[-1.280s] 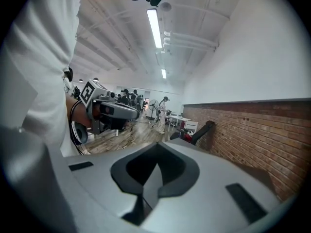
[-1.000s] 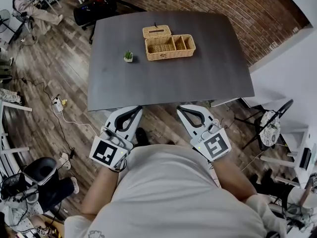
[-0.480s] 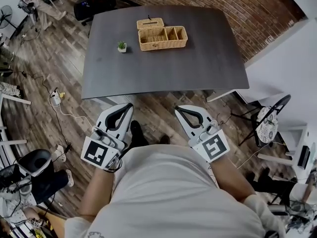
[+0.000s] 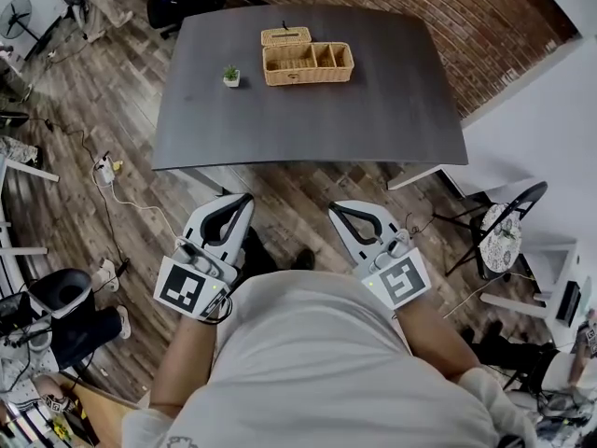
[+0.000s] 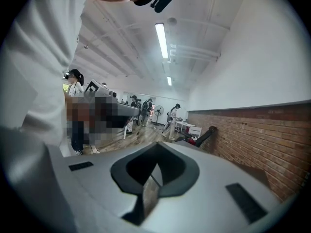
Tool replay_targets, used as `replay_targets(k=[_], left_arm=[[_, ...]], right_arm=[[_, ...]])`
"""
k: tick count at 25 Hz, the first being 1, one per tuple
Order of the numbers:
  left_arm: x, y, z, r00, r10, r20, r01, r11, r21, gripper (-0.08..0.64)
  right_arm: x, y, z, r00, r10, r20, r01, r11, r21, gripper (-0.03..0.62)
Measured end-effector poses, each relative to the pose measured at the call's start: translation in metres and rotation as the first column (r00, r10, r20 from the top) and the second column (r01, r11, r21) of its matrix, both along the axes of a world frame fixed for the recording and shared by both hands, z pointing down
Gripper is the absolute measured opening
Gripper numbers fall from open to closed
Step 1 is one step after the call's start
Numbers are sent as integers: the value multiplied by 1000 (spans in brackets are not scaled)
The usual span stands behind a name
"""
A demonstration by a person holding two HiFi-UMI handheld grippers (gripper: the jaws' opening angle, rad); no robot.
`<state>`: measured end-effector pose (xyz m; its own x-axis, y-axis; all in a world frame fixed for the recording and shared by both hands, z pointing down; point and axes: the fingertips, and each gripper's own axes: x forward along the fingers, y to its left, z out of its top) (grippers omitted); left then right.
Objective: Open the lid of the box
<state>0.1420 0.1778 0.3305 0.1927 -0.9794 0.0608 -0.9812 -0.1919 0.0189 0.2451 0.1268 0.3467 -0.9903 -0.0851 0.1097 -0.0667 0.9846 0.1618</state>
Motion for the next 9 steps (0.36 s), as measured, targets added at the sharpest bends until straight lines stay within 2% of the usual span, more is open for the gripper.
replay_targets(k=[9], left_arm=[[1,4,-1,1000,-8,7,8,1000,4,11]], right_arm=[[2,-11,2,1000,11,-7,-12,1000,-19,6]])
